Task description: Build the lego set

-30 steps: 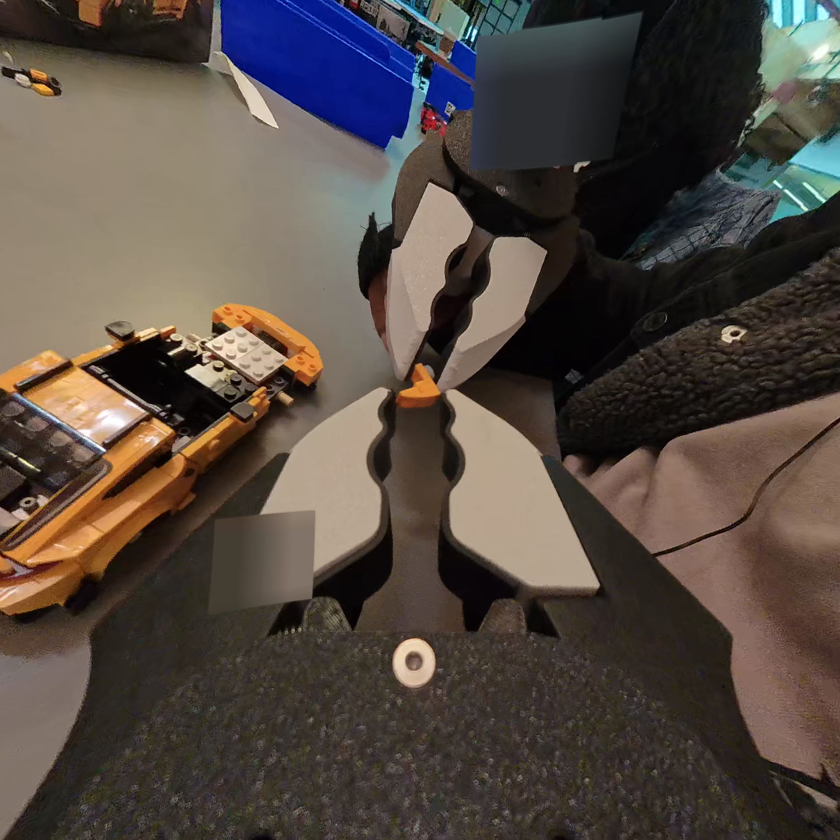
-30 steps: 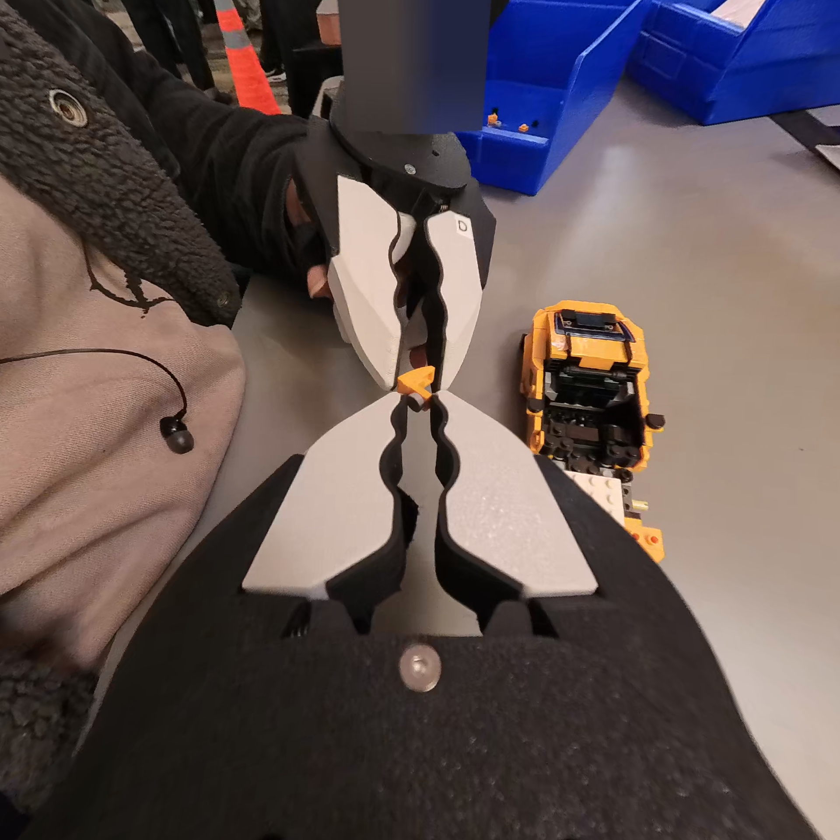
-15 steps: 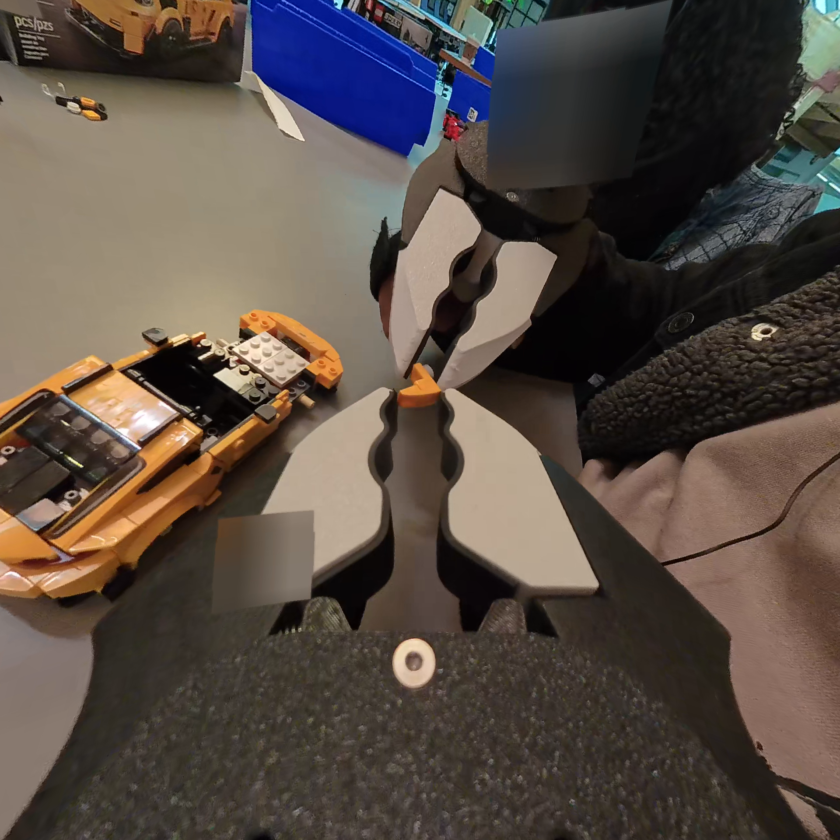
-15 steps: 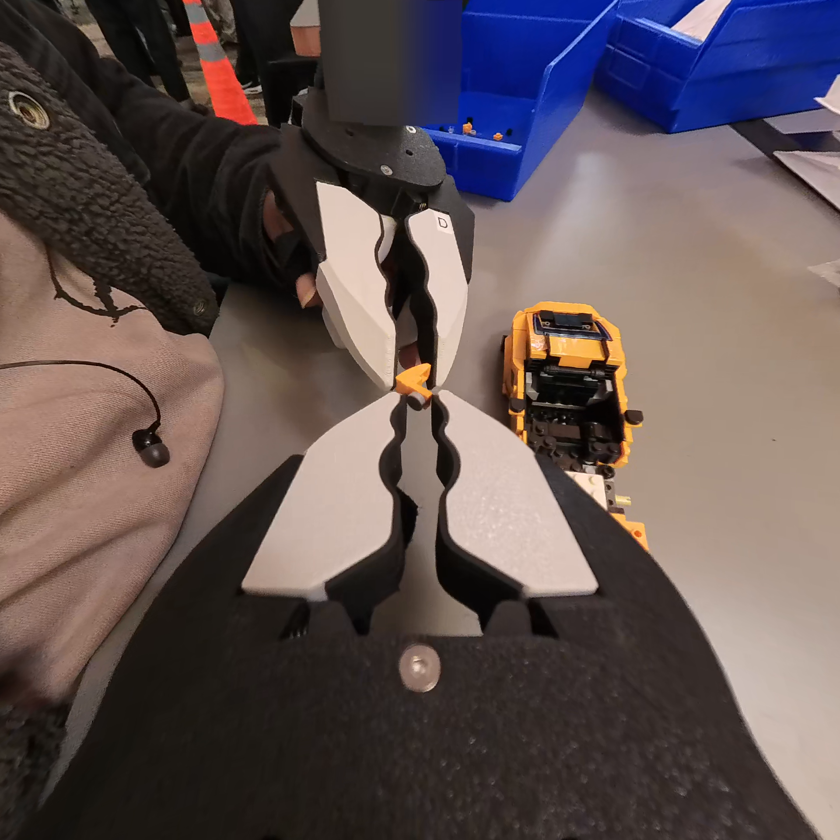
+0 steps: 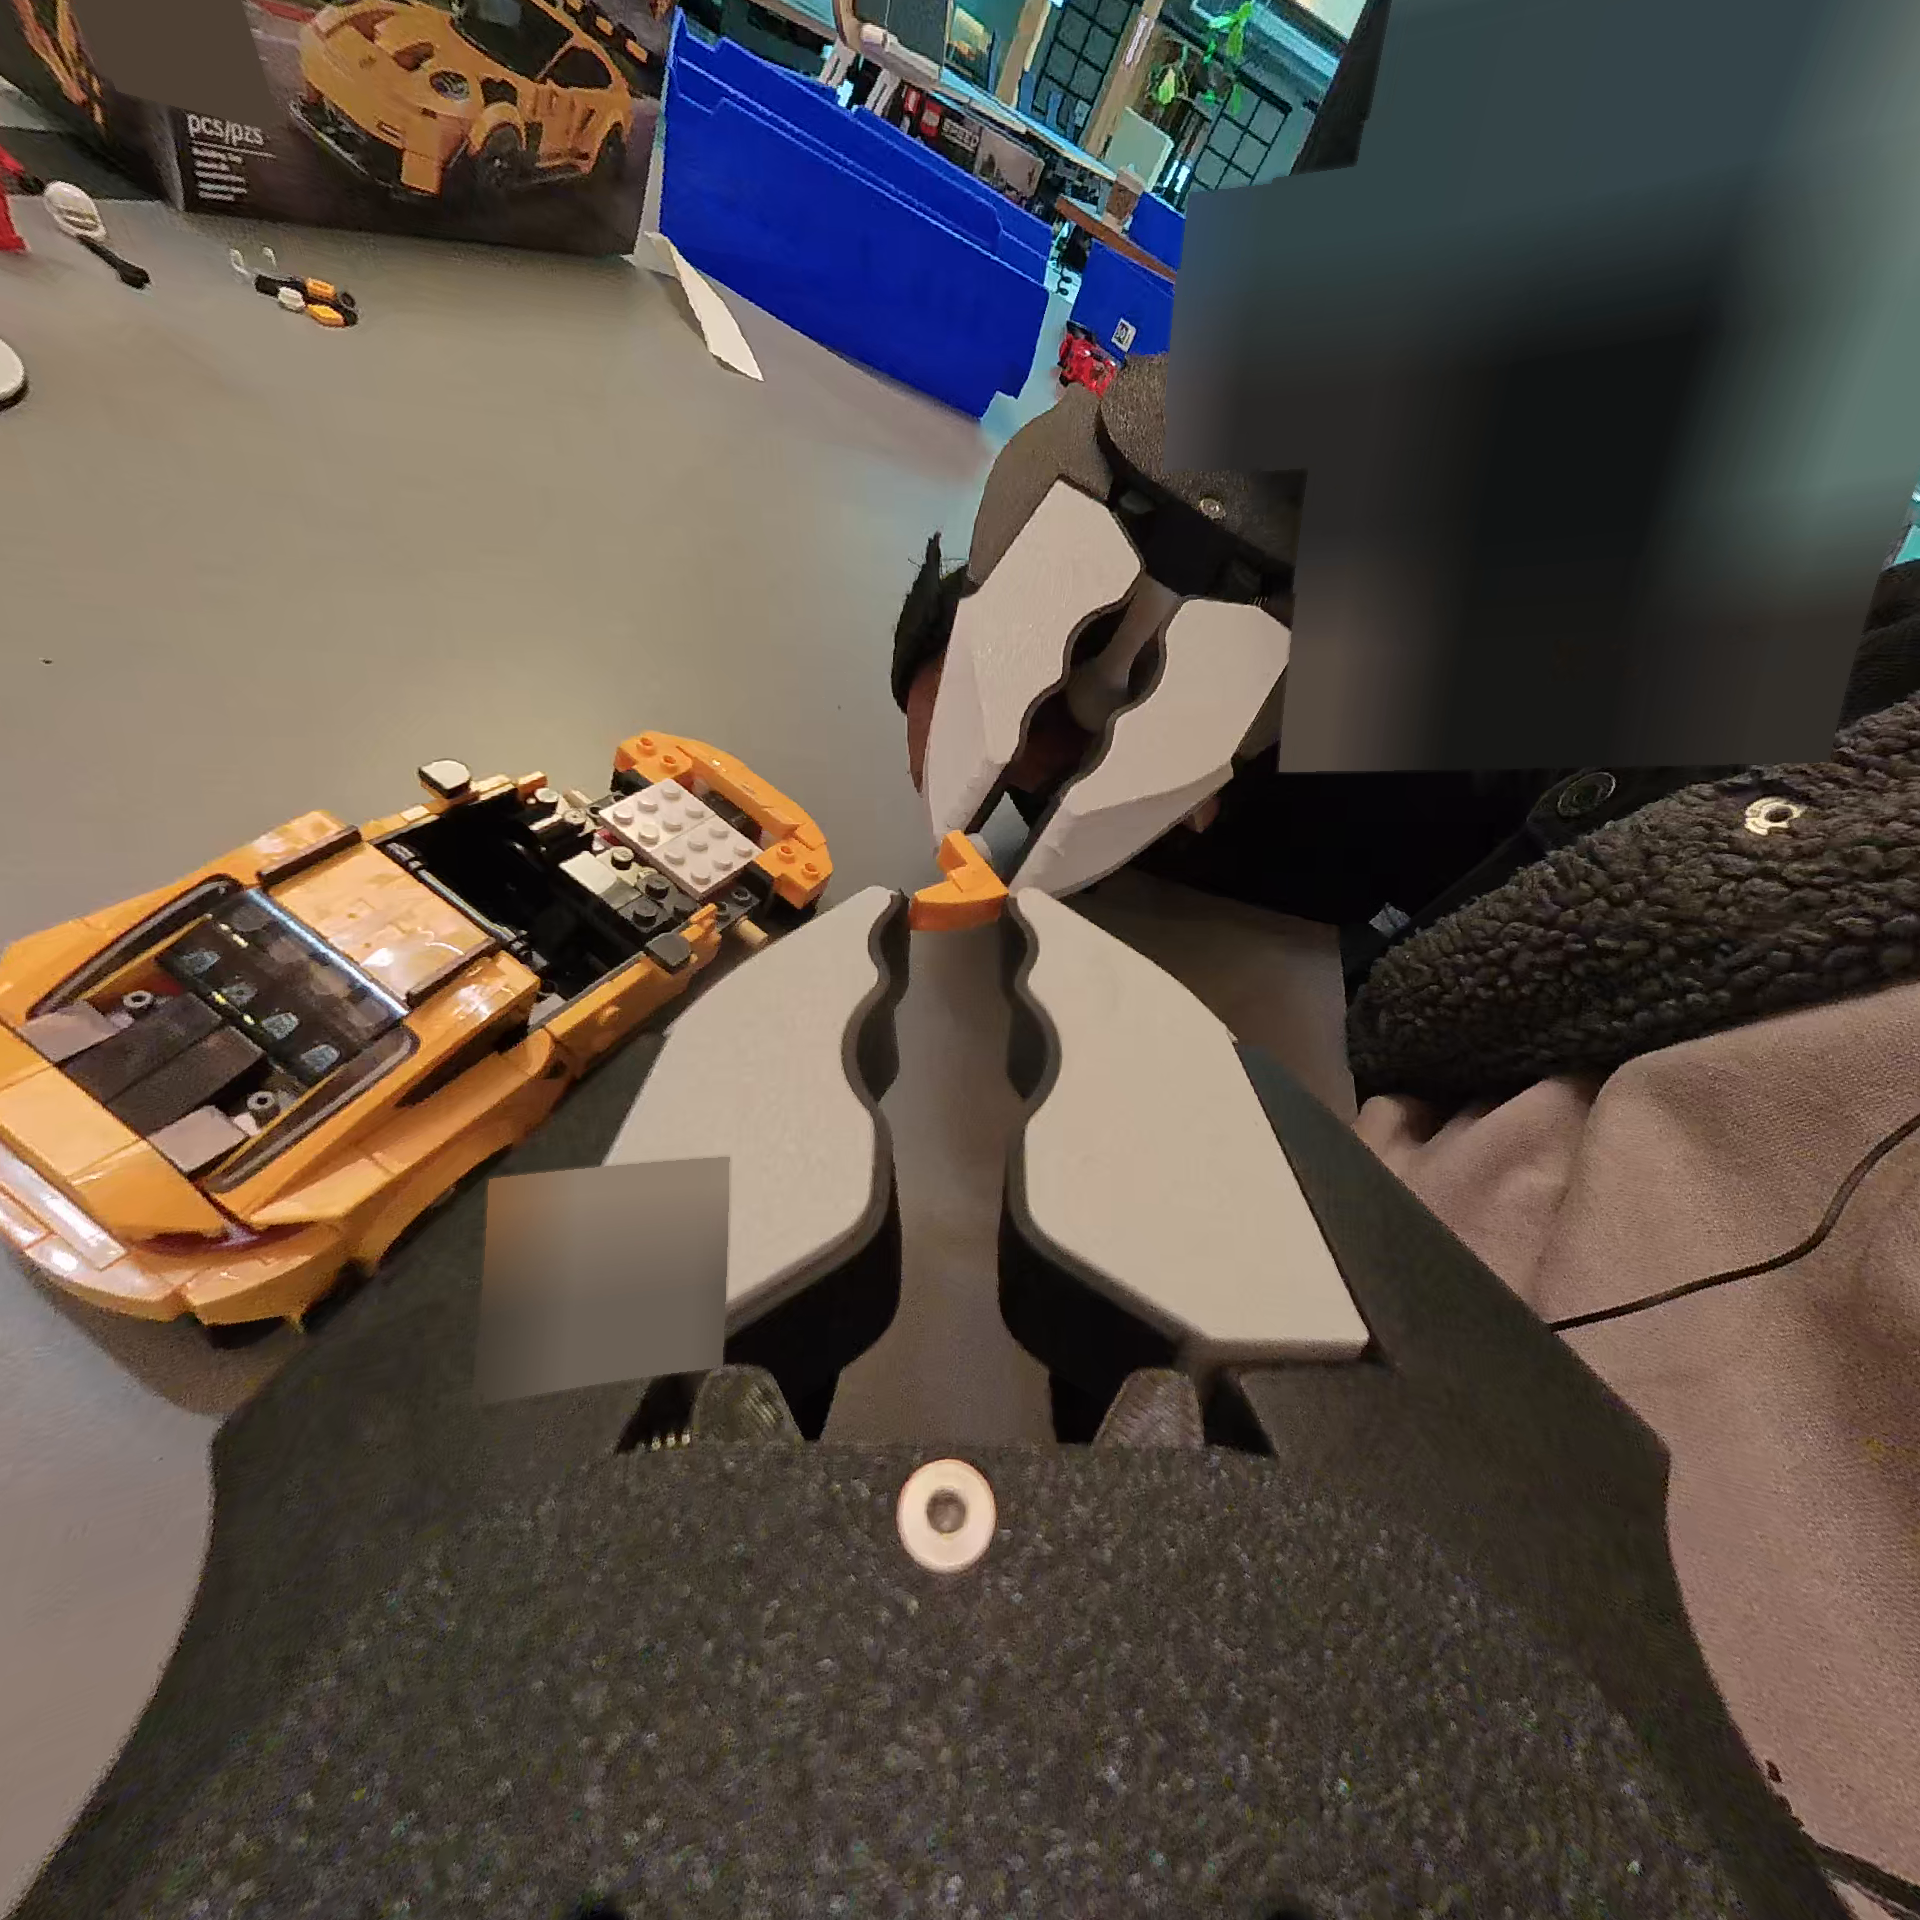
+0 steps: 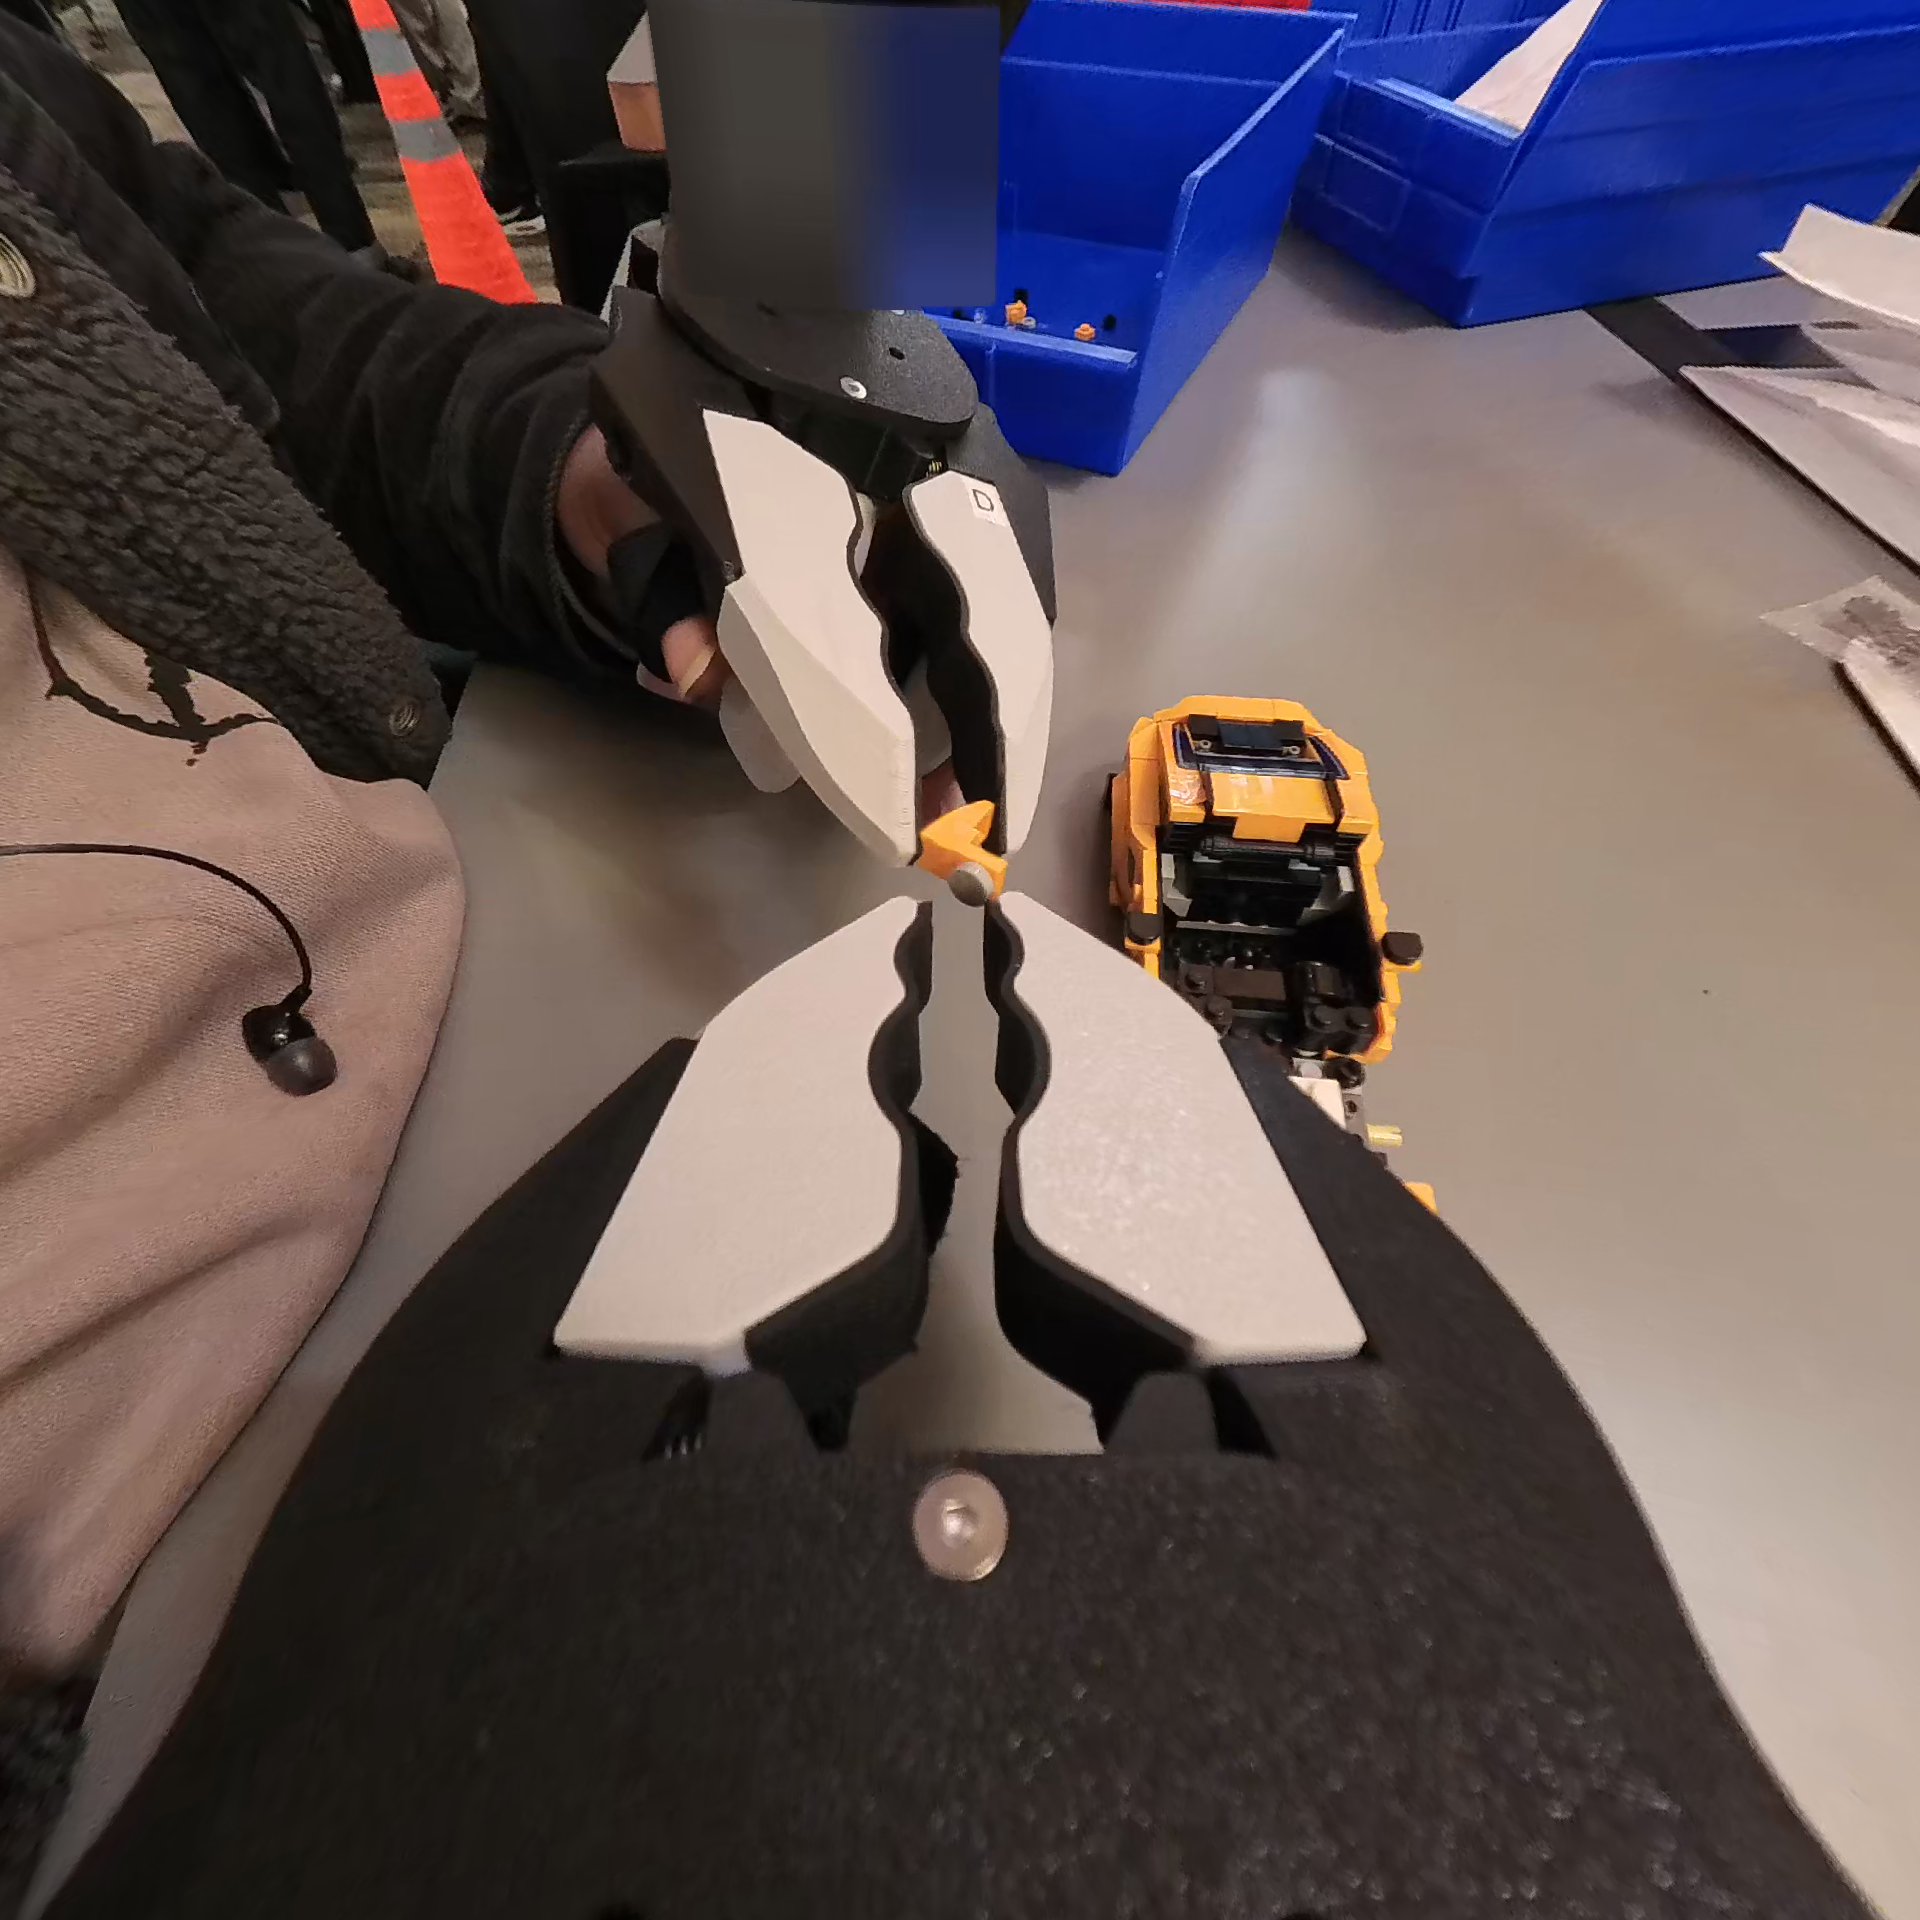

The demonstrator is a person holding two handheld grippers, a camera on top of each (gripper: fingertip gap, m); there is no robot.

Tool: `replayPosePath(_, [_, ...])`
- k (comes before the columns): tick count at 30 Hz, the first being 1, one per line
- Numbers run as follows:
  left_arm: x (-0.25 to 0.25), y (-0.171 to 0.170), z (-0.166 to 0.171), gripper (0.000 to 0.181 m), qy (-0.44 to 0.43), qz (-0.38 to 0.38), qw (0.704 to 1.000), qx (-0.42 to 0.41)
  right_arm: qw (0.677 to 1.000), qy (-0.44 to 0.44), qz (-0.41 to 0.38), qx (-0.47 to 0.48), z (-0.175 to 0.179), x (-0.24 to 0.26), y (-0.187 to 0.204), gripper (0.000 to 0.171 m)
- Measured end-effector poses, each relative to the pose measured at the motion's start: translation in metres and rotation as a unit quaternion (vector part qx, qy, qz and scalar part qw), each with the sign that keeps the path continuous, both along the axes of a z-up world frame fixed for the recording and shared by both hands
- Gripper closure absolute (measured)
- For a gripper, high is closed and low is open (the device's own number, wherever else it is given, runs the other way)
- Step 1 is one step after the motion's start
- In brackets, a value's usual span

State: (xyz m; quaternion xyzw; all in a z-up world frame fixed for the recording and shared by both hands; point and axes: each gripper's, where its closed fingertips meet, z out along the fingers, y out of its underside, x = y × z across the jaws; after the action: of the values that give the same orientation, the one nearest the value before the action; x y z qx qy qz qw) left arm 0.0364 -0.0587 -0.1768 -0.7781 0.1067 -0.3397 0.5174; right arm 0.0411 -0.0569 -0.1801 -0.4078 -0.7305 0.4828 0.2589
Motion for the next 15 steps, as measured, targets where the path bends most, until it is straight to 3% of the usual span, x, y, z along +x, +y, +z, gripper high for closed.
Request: replayPosePath(15, [-0.0016, 0.0015, -0.0032, 0.165, -0.007, 0.008, 1.000, -0.009, 1.000, -0.001, -0.008, -0.002, -0.0027, -0.0026, 0.0013, 0.162])
